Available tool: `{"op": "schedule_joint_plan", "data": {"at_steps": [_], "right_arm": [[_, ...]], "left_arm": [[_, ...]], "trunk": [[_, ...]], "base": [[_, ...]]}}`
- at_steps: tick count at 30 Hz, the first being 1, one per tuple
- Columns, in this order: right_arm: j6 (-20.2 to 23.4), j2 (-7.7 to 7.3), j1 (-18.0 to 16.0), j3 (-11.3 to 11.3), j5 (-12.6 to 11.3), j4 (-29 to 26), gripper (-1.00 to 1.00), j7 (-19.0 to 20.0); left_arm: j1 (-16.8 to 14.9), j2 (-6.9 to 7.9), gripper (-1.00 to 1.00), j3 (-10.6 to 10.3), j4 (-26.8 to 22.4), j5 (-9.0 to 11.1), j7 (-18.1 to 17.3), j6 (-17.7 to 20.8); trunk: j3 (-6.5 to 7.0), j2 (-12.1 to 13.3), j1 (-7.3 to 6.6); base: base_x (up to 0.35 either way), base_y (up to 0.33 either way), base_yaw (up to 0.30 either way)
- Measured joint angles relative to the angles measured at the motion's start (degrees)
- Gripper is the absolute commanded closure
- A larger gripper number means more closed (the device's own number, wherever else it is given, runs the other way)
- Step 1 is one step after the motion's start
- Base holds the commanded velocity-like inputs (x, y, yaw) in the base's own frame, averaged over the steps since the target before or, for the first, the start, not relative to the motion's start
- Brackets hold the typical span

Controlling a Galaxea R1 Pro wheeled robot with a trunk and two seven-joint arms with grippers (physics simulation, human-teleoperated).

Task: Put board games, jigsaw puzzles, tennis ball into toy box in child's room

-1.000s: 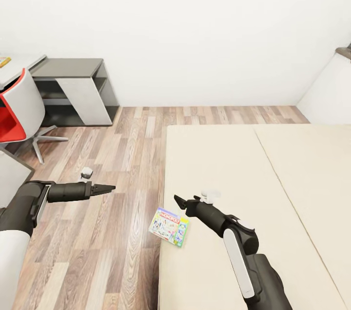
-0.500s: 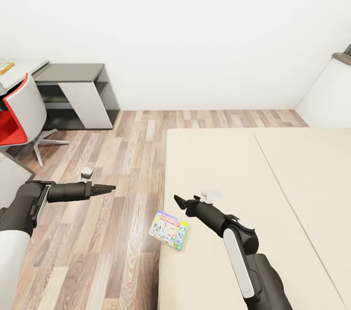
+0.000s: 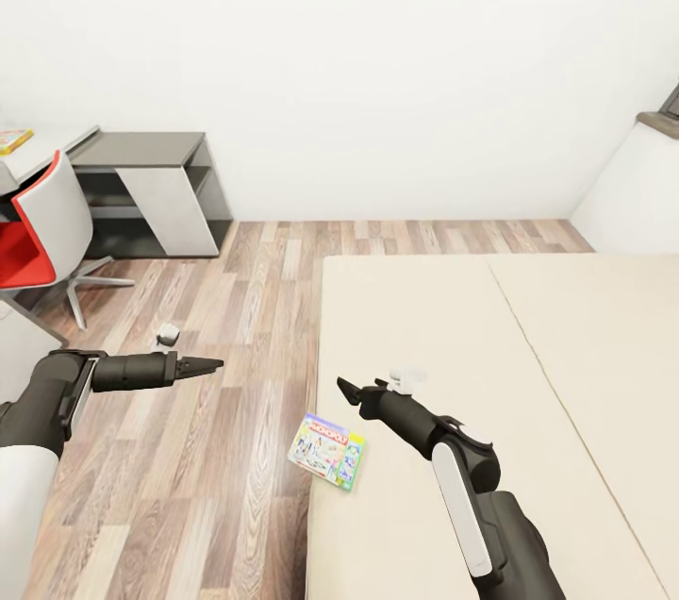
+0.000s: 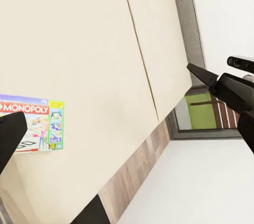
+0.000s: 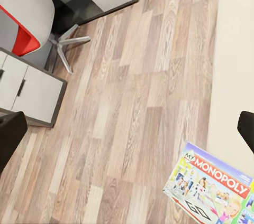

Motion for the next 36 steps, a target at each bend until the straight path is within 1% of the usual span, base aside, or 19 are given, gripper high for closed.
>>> {"op": "schedule_joint_plan", "data": {"at_steps": [15,29,36], "right_arm": [[-0.2,0.0,0.0,-0.3,0.0,2.0,-1.0,0.0],[-0.2,-0.4,0.0,-0.6,0.0,2.5,-1.0,0.0],[-0.3,-0.48,0.0,-0.7,0.0,4.4,-1.0,0.0]], "left_arm": [[0.0,0.0,-1.0,0.0,0.0,-0.3,0.0,0.0],[0.0,-0.03,-1.0,0.0,0.0,-0.4,0.0,0.0],[0.0,0.0,-1.0,0.0,0.0,-0.4,0.0,0.0]], "trunk": [[1.44,0.0,0.0],[2.77,0.0,0.0],[3.44,0.0,0.0]], "base": [[0.0,0.0,0.0],[0.0,0.0,0.0],[0.0,0.0,0.0]]}}
